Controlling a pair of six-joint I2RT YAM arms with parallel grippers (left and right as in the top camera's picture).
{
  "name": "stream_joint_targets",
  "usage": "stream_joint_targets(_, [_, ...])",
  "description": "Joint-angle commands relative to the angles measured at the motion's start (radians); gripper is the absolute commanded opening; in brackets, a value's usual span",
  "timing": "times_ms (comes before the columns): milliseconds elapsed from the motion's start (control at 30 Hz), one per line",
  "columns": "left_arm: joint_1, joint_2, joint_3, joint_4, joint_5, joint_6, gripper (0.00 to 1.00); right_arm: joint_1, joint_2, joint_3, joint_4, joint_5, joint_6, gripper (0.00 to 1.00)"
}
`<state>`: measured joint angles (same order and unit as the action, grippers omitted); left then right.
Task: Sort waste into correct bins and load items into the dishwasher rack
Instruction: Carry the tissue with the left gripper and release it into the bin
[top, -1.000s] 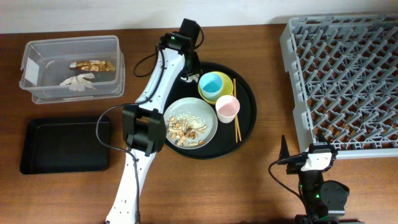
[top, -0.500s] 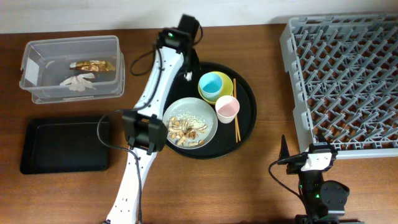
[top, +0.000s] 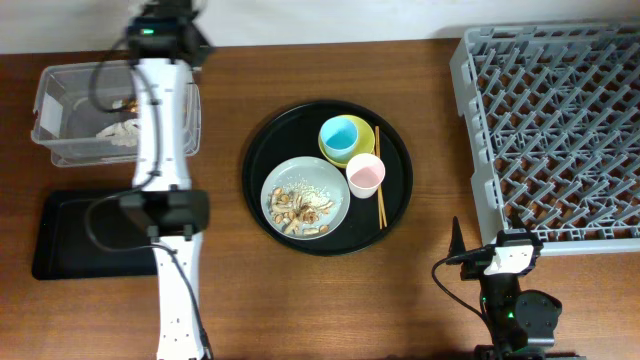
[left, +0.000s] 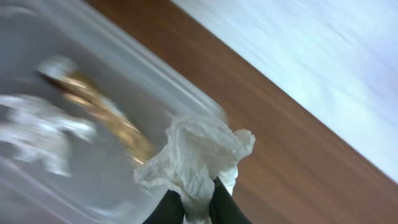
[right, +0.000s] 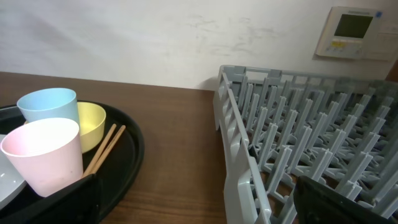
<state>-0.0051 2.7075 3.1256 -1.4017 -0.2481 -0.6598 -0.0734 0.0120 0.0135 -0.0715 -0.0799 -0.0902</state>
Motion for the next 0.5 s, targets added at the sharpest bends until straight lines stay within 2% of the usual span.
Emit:
stream_joint_targets(0, [0.092,-0.024,-0.004,-0.008,-0.036,-0.006,0.12,-0.006,-0.004,-0.008,-0.001,0.005,-0.007,0.98])
stream_joint_targets(67, [0.133,-0.024,-0.004,-0.014,-0.035,-0.007,0.17,-0.006,-0.004,-0.008,-0.001,0.005,-0.007,0.98])
stream_joint_targets(100, [0.148,-0.024,-0.004,-0.014,-0.029,-0.006,0.24,-0.006,-0.004,-0.008,-0.001,0.005,-0.007,0.98])
stream_joint_targets(133, [0.160,-0.024,-0.004,-0.019,-0.024,-0.006,0.37,-0.006,-0.004,-0.008,-0.001,0.005,-0.007,0.98])
stream_joint_targets(200, [0.178,-0.024,-0.004,-0.028,-0.013,-0.006,0.98,-0.006,-0.004,-0.008,-0.001,0.005,-0.007,0.98])
stream_joint_targets(467, [0.187,-0.044,-0.003,-0.198,0.002,-0.006,0.99,-0.006,-0.004,-0.008,-0.001,0.005,-0.007,0.98])
